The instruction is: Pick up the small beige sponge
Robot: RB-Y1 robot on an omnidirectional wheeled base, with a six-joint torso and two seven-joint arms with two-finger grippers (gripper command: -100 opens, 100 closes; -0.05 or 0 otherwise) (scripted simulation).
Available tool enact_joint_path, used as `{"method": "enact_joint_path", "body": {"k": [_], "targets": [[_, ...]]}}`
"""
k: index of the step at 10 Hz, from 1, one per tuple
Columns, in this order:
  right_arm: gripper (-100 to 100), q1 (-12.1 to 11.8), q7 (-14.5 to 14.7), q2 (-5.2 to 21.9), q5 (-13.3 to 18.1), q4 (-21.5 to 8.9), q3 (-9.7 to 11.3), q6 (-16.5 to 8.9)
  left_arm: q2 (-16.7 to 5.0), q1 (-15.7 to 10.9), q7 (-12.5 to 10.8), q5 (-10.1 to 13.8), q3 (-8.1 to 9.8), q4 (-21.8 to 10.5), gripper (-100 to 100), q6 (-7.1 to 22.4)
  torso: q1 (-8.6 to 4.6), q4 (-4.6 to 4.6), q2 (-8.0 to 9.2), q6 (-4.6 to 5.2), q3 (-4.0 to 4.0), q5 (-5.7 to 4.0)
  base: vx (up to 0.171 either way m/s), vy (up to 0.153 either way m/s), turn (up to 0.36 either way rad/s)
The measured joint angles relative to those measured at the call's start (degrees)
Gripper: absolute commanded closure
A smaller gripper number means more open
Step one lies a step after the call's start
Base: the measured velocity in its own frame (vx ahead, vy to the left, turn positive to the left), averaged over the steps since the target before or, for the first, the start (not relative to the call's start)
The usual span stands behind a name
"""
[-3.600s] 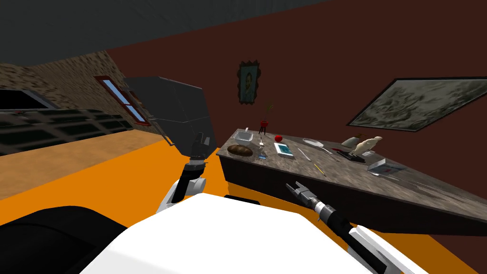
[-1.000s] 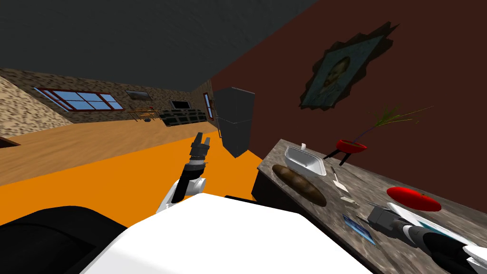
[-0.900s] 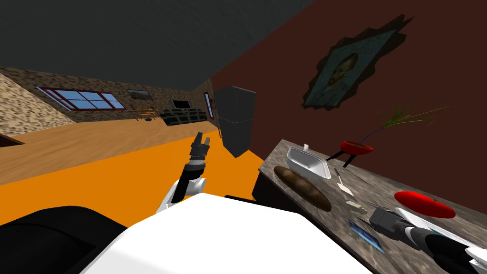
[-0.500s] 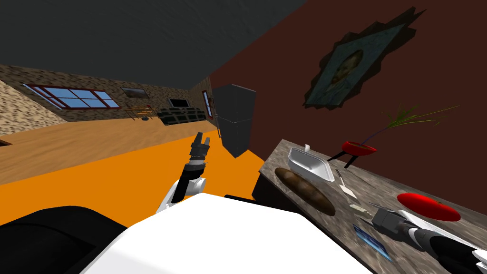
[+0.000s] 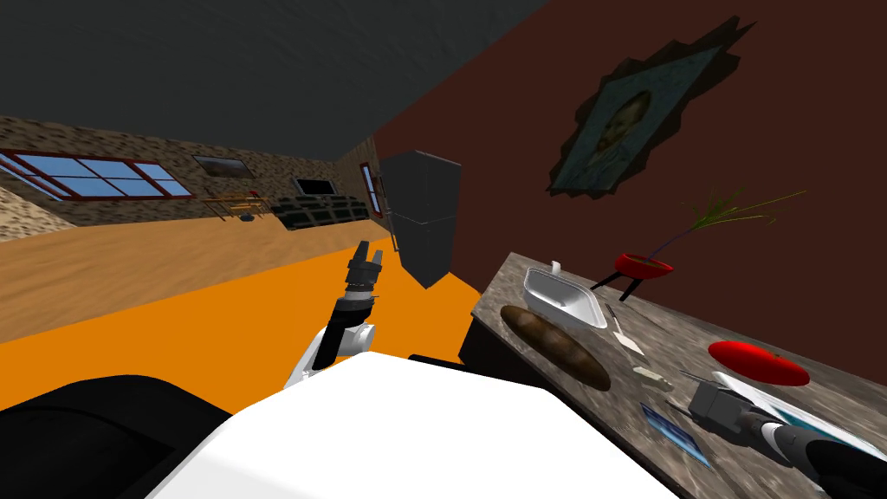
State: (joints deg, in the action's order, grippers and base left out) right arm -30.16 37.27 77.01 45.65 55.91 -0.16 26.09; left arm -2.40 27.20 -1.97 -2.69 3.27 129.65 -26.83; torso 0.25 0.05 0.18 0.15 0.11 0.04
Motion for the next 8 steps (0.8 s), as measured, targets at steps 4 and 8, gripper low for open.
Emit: {"method": "enact_joint_path", "body": {"k": [4,8], "targets": [[-100,2.1,3.6,-2.1,1.6,-4.8,-2.1,4.2,0.0,0.0,0.0,0.0,0.0,0.0,0,0.0,-0.04,0.0,0.02,-0.02,0.01,0.0,0.014,0.017,-0.049],[-100,2.3,3.7,-2.1,1.6,-5.0,-2.1,4.3,0.0,0.0,0.0,0.0,0.0,0.0,0,0.0,-0.12,0.02,0.08,-0.03,0.04,-0.02,-0.002,-0.002,0.006]]}}
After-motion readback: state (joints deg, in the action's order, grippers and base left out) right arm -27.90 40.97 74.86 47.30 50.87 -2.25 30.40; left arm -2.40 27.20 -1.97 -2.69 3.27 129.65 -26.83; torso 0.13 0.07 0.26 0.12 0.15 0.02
